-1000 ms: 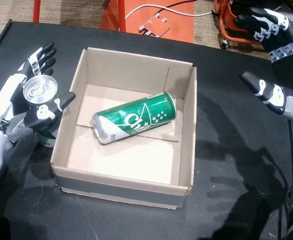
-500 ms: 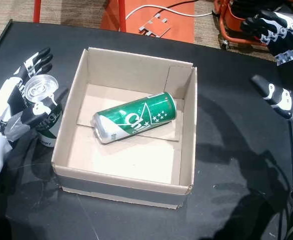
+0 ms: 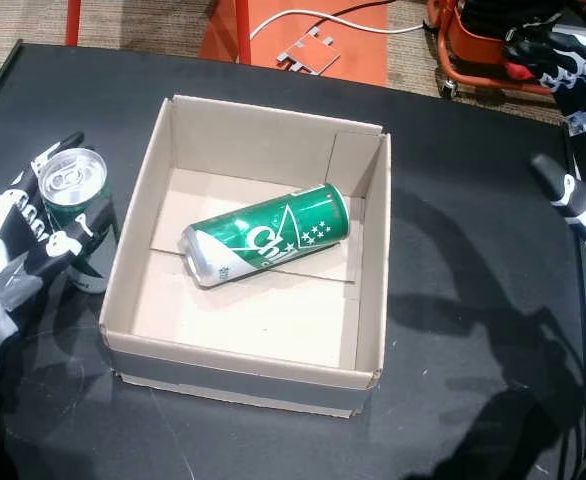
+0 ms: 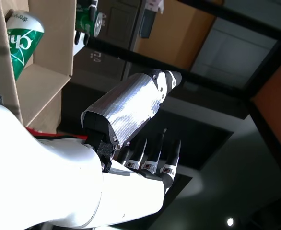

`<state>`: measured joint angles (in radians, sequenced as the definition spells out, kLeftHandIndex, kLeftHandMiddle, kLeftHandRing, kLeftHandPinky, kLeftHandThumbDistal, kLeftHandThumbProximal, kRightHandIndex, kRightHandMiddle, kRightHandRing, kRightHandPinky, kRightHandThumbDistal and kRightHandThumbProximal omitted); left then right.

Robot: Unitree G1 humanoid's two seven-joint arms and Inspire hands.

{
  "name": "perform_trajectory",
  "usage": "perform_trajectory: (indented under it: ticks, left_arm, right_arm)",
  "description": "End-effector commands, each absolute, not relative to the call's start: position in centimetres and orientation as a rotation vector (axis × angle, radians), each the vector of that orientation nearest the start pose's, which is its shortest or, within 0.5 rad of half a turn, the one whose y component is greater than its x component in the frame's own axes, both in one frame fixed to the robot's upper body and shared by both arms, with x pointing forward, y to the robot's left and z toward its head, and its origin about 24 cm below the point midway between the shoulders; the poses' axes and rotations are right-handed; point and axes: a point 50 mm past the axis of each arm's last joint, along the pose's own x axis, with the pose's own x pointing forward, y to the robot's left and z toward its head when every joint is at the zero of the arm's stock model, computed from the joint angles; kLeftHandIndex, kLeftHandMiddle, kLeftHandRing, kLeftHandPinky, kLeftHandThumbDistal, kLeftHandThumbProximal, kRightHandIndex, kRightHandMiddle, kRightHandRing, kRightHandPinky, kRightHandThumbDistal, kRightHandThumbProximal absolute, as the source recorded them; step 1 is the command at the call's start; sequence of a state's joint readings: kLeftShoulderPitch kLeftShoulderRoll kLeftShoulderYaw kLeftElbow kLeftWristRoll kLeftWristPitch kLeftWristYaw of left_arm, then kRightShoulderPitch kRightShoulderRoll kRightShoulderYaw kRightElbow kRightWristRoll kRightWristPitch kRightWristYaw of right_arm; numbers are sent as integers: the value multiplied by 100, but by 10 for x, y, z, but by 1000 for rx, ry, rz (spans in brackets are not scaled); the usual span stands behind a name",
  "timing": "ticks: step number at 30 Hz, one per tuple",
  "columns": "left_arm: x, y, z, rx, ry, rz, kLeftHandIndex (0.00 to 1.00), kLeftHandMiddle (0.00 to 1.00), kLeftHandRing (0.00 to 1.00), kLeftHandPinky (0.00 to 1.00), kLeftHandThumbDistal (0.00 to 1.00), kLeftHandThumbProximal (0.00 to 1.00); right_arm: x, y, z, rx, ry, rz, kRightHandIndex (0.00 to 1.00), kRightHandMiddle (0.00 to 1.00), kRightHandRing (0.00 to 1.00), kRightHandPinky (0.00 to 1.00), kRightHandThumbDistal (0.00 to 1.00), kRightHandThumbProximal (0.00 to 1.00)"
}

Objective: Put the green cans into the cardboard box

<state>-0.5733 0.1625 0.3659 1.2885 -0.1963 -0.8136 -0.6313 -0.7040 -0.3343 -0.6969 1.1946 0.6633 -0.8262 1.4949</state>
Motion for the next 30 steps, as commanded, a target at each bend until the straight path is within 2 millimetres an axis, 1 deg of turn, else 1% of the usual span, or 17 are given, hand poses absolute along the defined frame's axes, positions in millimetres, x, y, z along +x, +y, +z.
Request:
perform_trajectory:
  ticks: [1, 2, 3, 4, 6, 8, 11, 14, 15, 17, 19, 20, 22, 25, 28, 29, 30]
  left_arm:
    - [303, 206, 1, -124, -127, -243, 98, 91, 92, 90, 73, 21]
    - [302, 206, 0, -127, -122, -243, 98, 91, 92, 90, 77, 23]
    - [302, 207, 0, -126, -118, -242, 97, 90, 92, 90, 82, 27]
    - [301, 209, -1, -130, -118, -241, 97, 91, 92, 91, 81, 29]
    - [300, 211, -1, -140, -123, -241, 98, 91, 92, 92, 79, 30]
    - [300, 213, 0, -148, -127, -237, 97, 91, 92, 92, 76, 30]
    - [299, 217, 0, -159, -132, -238, 94, 89, 91, 92, 73, 30]
    - [298, 221, 0, -153, -135, -227, 93, 88, 90, 92, 76, 31]
    - [298, 222, 1, -146, -135, -222, 92, 87, 89, 91, 77, 32]
    - [297, 223, 1, -131, -137, -213, 92, 87, 89, 91, 75, 33]
    - [297, 224, 2, -117, -140, -204, 93, 87, 88, 91, 75, 33]
    - [297, 224, 2, -116, -143, -202, 93, 87, 88, 91, 75, 33]
    - [297, 225, 3, -115, -150, -199, 93, 86, 88, 92, 73, 33]
    - [298, 225, 4, -111, -152, -186, 91, 85, 88, 92, 74, 35]
    - [298, 226, 4, -109, -153, -167, 93, 86, 87, 91, 80, 42]
    - [298, 227, 4, -109, -154, -161, 93, 86, 87, 90, 80, 42]
    - [298, 228, 5, -113, -159, -154, 93, 86, 87, 90, 77, 41]
  right_arm:
    - [298, -283, 94, 77, -788, 450, 83, 72, 71, 72, 100, 59]
    - [297, -283, 93, 77, -790, 448, 83, 72, 70, 72, 99, 61]
    - [297, -284, 94, 75, -796, 446, 82, 72, 70, 72, 95, 61]
    - [296, -284, 93, 76, -801, 445, 82, 72, 70, 71, 92, 60]
    - [295, -285, 93, 80, -806, 435, 82, 72, 70, 70, 98, 61]
    - [295, -286, 92, 84, -807, 430, 80, 71, 70, 70, 95, 59]
    - [294, -286, 92, 84, -815, 432, 80, 71, 70, 70, 91, 60]
    - [293, -286, 91, 93, -827, 431, 78, 70, 69, 70, 94, 59]
    - [293, -286, 91, 100, -829, 427, 78, 70, 69, 70, 91, 59]
    - [293, -287, 91, 106, -832, 422, 76, 69, 68, 69, 88, 59]
    - [293, -287, 91, 108, -832, 419, 76, 69, 68, 68, 88, 59]
    - [293, -287, 91, 110, -834, 418, 76, 69, 68, 68, 86, 59]
    - [293, -287, 91, 119, -838, 421, 76, 69, 68, 68, 86, 60]
    - [294, -287, 91, 124, -836, 421, 76, 69, 68, 67, 85, 59]
    - [294, -286, 90, 132, -832, 409, 77, 69, 68, 67, 80, 57]
    - [295, -286, 90, 138, -830, 408, 78, 69, 68, 67, 80, 57]
    - [295, -286, 90, 146, -827, 406, 79, 69, 68, 67, 80, 56]
